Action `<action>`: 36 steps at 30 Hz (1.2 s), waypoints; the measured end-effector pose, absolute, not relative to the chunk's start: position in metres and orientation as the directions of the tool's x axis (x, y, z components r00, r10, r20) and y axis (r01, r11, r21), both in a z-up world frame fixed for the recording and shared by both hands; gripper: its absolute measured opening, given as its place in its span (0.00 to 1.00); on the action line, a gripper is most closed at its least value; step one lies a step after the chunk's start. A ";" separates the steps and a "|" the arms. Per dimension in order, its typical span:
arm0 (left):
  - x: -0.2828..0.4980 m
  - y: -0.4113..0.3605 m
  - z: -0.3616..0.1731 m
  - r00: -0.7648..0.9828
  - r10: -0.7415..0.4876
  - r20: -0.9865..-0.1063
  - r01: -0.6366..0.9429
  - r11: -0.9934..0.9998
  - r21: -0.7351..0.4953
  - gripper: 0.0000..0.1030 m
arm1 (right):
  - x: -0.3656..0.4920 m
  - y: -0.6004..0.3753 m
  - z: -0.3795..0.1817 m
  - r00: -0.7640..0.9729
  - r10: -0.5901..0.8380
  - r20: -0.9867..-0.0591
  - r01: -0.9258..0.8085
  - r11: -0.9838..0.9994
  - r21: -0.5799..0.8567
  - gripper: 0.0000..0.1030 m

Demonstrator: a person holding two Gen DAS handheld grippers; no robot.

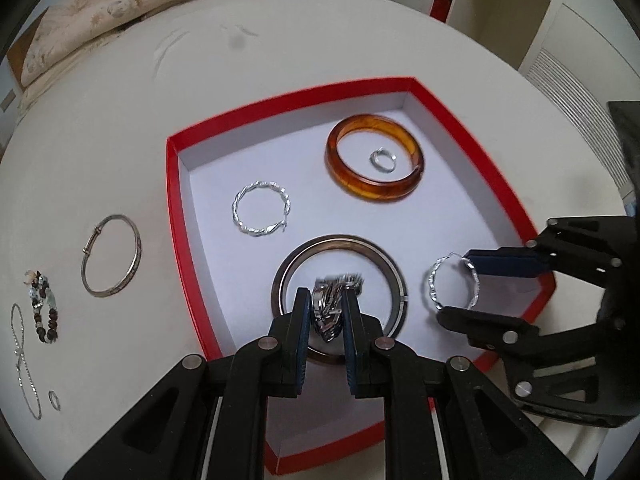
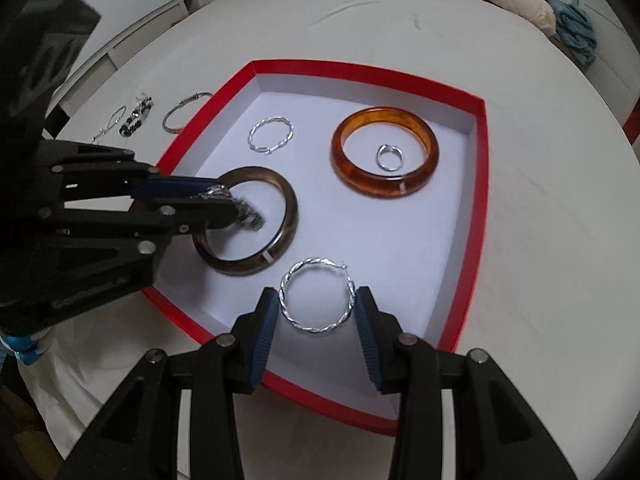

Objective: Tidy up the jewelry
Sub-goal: 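Release the cluster inside the dark bangle with the left gripper while the right releases the hoop, then lift both grippers away from the red box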

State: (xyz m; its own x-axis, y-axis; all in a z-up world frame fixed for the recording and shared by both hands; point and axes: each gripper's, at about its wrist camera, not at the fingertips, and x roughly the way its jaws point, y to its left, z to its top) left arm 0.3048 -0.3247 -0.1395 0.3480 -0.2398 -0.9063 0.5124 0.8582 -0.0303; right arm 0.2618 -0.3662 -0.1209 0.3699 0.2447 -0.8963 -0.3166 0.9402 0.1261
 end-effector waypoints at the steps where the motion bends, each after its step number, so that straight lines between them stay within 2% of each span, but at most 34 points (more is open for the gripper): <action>1: 0.305 -0.323 -0.141 0.346 -0.239 -0.907 0.508 0.861 -0.034 0.15 | 0.262 -0.366 -0.121 0.370 0.244 -0.897 -0.320 0.939 0.123 0.37; 8: 0.305 -0.310 -0.138 0.340 -0.246 -0.908 0.475 0.878 -0.060 0.18 | 0.262 -0.365 -0.119 0.357 0.222 -0.907 -0.324 0.941 0.103 0.38; 10: 0.303 -0.306 -0.132 0.335 -0.258 -0.906 0.472 0.878 -0.076 0.31 | 0.261 -0.366 -0.118 0.348 0.222 -0.911 -0.313 0.943 0.110 0.42; 12: 0.304 -0.306 -0.124 0.355 -0.253 -0.900 0.469 0.881 -0.062 0.34 | 0.260 -0.366 -0.117 0.347 0.212 -0.914 -0.300 0.948 0.107 0.44; 16: 0.293 -0.295 -0.096 0.396 -0.271 -0.877 0.465 0.883 -0.062 0.34 | 0.252 -0.370 -0.103 0.361 0.199 -0.911 -0.261 0.959 0.107 0.44; 24: 0.256 -0.240 -0.023 0.538 -0.274 -0.797 0.382 0.922 -0.058 0.34 | 0.215 -0.367 -0.034 0.491 0.186 -0.851 -0.213 0.973 0.090 0.44; 36: 0.180 -0.090 0.055 0.706 -0.133 -0.695 0.174 0.985 -0.011 0.34 | 0.151 -0.311 0.060 0.642 0.227 -0.733 -0.242 0.966 0.087 0.44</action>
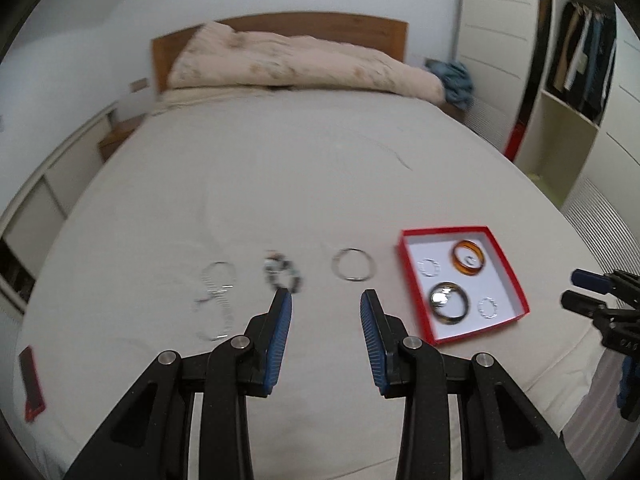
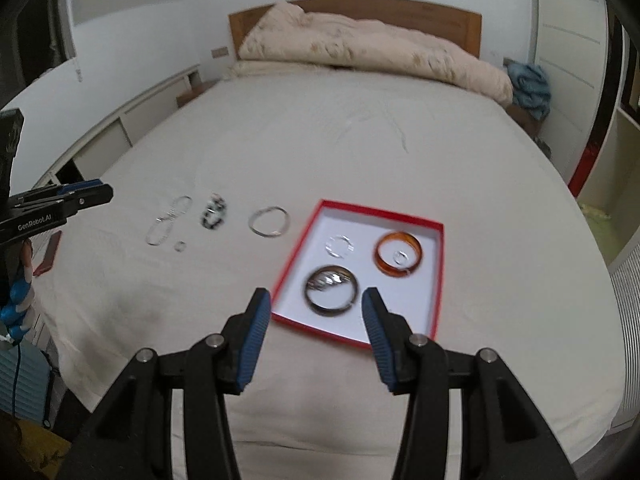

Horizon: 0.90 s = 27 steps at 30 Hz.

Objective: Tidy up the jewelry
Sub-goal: 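Lift both grippers away from the red box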

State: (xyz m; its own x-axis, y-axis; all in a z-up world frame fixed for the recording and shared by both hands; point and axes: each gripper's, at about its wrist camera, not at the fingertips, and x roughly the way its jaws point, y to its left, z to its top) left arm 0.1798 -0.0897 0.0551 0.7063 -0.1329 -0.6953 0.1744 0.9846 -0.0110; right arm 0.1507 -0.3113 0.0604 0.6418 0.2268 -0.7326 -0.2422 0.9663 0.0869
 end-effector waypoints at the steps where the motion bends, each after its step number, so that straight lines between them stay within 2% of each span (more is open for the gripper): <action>1: 0.174 -0.078 0.059 0.716 -0.120 -0.688 0.159 0.987 -0.007 0.34 | 0.147 -0.305 0.065 0.649 0.231 -0.725 -0.246 0.965 0.088 0.44; 5: 0.150 -0.037 0.069 0.743 -0.082 -0.664 0.103 0.995 -0.008 0.36 | 0.137 -0.284 0.076 0.663 0.256 -0.704 -0.263 0.959 0.101 0.44; 7: 0.140 -0.018 0.072 0.753 -0.067 -0.655 0.075 0.997 -0.017 0.47 | 0.131 -0.273 0.080 0.666 0.265 -0.698 -0.276 0.956 0.100 0.44; 9: 0.131 -0.003 0.072 0.760 -0.054 -0.648 0.046 0.999 -0.029 0.50 | 0.125 -0.262 0.083 0.665 0.272 -0.695 -0.289 0.952 0.096 0.44; 16: 0.119 0.029 0.049 0.751 -0.015 -0.660 -0.017 0.999 -0.043 0.49 | 0.125 -0.231 0.076 0.648 0.307 -0.698 -0.329 0.938 0.107 0.44; 27: 0.162 0.031 -0.036 0.639 -0.037 -0.769 -0.042 0.996 -0.083 0.42 | 0.167 -0.199 0.025 0.560 0.368 -0.742 -0.379 0.910 0.166 0.44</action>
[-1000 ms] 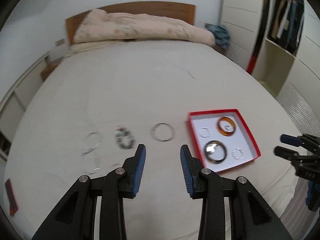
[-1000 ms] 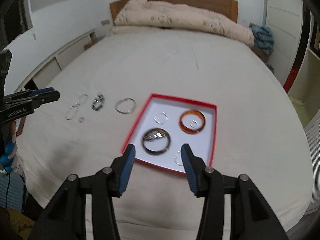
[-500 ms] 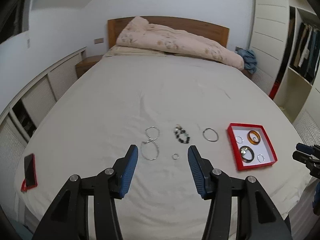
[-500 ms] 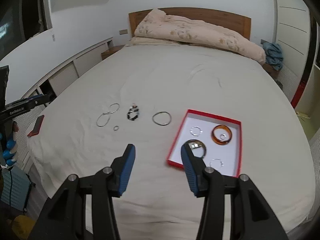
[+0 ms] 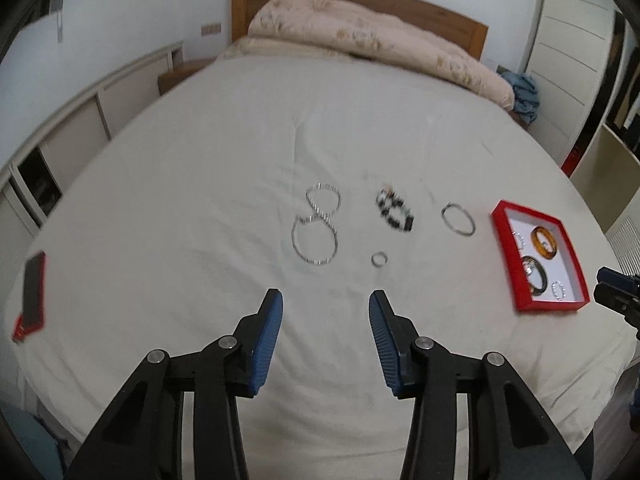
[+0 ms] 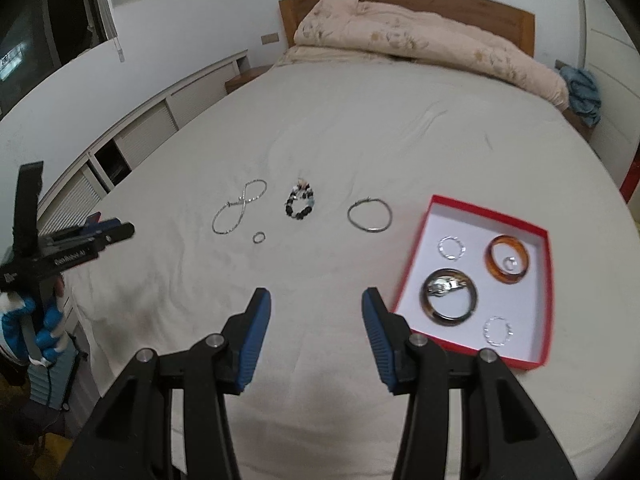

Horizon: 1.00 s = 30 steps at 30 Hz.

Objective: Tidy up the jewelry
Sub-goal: 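Lift both grippers away from the red box, then grasp the silver pearl chain necklace with the left gripper while the right grasps a small silver ring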

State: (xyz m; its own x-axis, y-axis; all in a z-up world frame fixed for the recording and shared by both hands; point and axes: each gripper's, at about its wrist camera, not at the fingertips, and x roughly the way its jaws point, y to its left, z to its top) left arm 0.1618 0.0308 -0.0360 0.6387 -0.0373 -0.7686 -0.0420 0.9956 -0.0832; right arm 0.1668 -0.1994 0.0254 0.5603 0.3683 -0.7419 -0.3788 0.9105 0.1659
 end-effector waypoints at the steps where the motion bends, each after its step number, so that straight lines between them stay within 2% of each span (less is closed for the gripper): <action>1: 0.166 0.031 -0.042 0.629 -0.038 -0.776 -0.044 0.995 -0.084 0.42 | 0.173 -0.197 0.019 0.549 0.375 -0.747 -0.382 0.908 0.175 0.44; 9: 0.217 0.053 -0.094 0.545 -0.041 -0.837 -0.069 0.993 -0.094 0.41 | 0.221 -0.162 -0.030 0.443 0.410 -0.797 -0.411 0.883 0.226 0.44; 13: 0.251 0.065 -0.110 0.522 -0.054 -0.852 -0.066 0.992 -0.104 0.33 | 0.249 -0.131 -0.052 0.385 0.425 -0.819 -0.446 0.863 0.238 0.44; 17: 0.287 0.070 -0.121 0.514 -0.090 -0.853 -0.043 0.990 -0.131 0.30 | 0.277 -0.101 -0.073 0.338 0.448 -0.828 -0.477 0.840 0.260 0.43; 25: 0.324 0.073 -0.146 0.469 -0.103 -0.877 -0.021 0.992 -0.128 0.15 | 0.311 -0.049 -0.107 0.266 0.477 -0.838 -0.540 0.794 0.280 0.43; 30: 0.323 0.069 -0.148 0.469 -0.102 -0.877 0.010 0.994 -0.110 0.08 | 0.318 -0.028 -0.123 0.255 0.462 -0.849 -0.550 0.792 0.265 0.36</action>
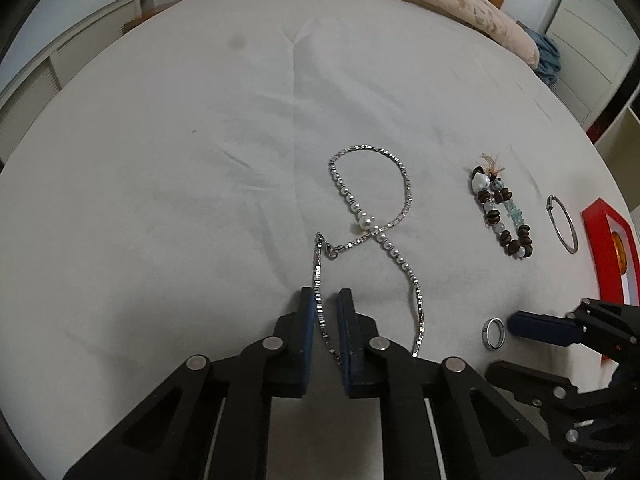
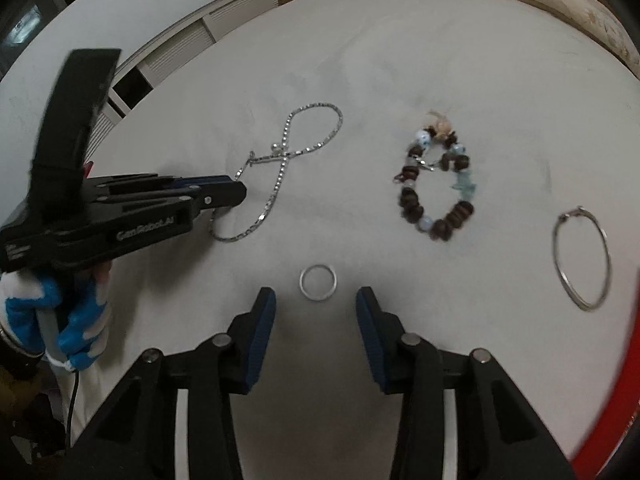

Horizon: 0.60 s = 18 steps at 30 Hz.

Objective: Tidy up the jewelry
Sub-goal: 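Grasp the silver pearl chain necklace with the left gripper while the right grasps a small silver ring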

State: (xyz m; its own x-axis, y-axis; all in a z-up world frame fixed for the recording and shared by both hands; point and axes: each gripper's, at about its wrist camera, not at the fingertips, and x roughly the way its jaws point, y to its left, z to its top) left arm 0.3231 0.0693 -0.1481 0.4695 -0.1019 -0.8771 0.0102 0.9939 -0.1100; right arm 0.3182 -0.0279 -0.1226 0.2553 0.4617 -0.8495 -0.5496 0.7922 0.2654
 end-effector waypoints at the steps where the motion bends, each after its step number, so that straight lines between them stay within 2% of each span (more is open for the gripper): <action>1: 0.324 0.069 -0.148 0.469 -0.102 -0.877 0.013 0.994 -0.109 0.05 | 0.319 -0.025 -0.124 0.259 0.460 -0.849 -0.552 0.792 0.261 0.35; 4: 0.325 0.067 -0.148 0.470 -0.099 -0.877 0.013 0.994 -0.106 0.02 | 0.322 -0.019 -0.125 0.268 0.449 -0.852 -0.557 0.794 0.243 0.27; 6: 0.322 0.067 -0.146 0.476 -0.091 -0.875 0.012 0.995 -0.097 0.02 | 0.325 -0.018 -0.128 0.270 0.441 -0.856 -0.560 0.795 0.233 0.19; 13: 0.306 0.069 -0.129 0.495 -0.111 -0.862 0.023 0.993 -0.115 0.02 | 0.314 -0.027 -0.117 0.262 0.451 -0.853 -0.562 0.790 0.245 0.18; 18: 0.285 0.070 -0.096 0.546 -0.099 -0.832 0.029 0.995 -0.100 0.02 | 0.295 -0.062 -0.091 0.296 0.461 -0.837 -0.543 0.802 0.250 0.18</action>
